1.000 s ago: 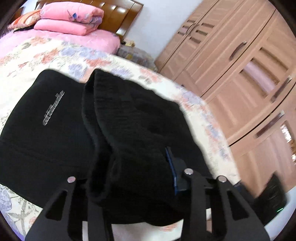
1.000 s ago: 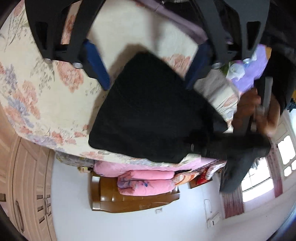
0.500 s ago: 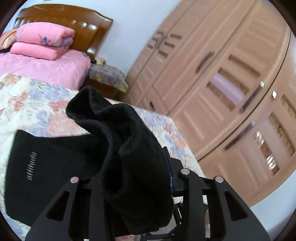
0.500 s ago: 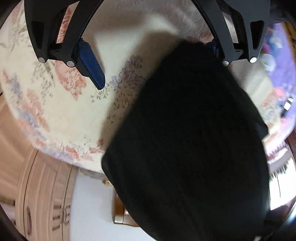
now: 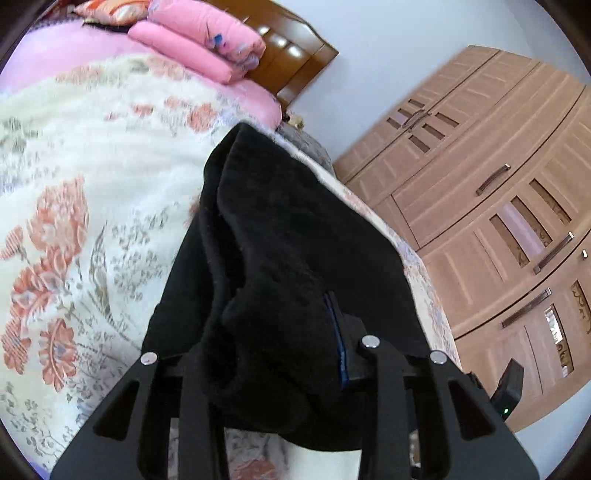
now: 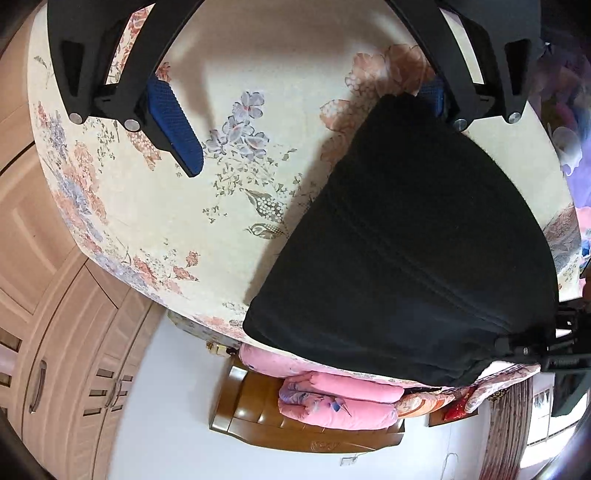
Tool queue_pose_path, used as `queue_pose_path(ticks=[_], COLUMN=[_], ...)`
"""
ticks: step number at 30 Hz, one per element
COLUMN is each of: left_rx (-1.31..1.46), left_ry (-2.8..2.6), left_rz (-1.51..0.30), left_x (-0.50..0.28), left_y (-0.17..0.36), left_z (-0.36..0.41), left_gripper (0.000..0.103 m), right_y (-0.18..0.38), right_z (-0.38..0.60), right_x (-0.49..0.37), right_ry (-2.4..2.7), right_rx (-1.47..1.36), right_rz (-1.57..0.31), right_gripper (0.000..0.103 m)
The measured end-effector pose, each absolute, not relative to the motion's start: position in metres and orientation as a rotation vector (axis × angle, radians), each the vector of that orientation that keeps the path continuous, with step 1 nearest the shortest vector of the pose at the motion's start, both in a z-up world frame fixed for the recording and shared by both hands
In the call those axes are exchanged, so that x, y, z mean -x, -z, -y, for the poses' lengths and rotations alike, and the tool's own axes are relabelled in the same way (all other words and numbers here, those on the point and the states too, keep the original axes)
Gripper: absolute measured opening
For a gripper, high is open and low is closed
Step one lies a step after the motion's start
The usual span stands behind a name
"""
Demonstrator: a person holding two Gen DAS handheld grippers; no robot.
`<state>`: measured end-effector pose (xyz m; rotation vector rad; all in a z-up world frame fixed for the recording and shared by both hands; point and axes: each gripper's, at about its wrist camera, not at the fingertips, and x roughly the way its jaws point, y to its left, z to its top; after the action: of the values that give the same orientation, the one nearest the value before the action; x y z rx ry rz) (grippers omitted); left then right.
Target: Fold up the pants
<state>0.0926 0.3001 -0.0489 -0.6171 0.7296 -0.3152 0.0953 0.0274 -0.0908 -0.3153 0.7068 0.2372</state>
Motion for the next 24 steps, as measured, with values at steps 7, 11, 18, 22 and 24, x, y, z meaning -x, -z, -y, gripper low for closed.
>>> queue_pose_path(ticks=[7, 11, 18, 22, 24], left_rx=[0.517, 0.535, 0.365, 0.269, 0.227], left_ry=[0.280, 0.290, 0.183, -0.145, -0.281], left_rz=[-0.772, -0.739, -0.730, -0.637, -0.541], left_x=[-0.099, -0.095, -0.094, -0.063, -0.038], left_y=[0.043, 0.060, 0.040, 0.016, -0.008], left_z=[-0.300, -0.310, -0.292, -0.313, -0.317], left_gripper=[0.037, 0.038, 0.049, 0.090, 0.089], right_y=[0.093, 0.091, 0.091, 0.072, 0.058], right_z=[-0.029, -0.030, -0.029, -0.019, -0.006], right_x=[-0.101, -0.098, -0.096, -0.073, -0.065], right_ry=[-0.277, -0.329, -0.371, -0.597, -0.672], right_rx=[0.273, 0.283, 0.251, 0.236, 0.155], right_rz=[-0.737, -0.737, -0.781, -0.774, -0.729], right_gripper=[0.097, 0.097, 0.097, 0.097, 0.097])
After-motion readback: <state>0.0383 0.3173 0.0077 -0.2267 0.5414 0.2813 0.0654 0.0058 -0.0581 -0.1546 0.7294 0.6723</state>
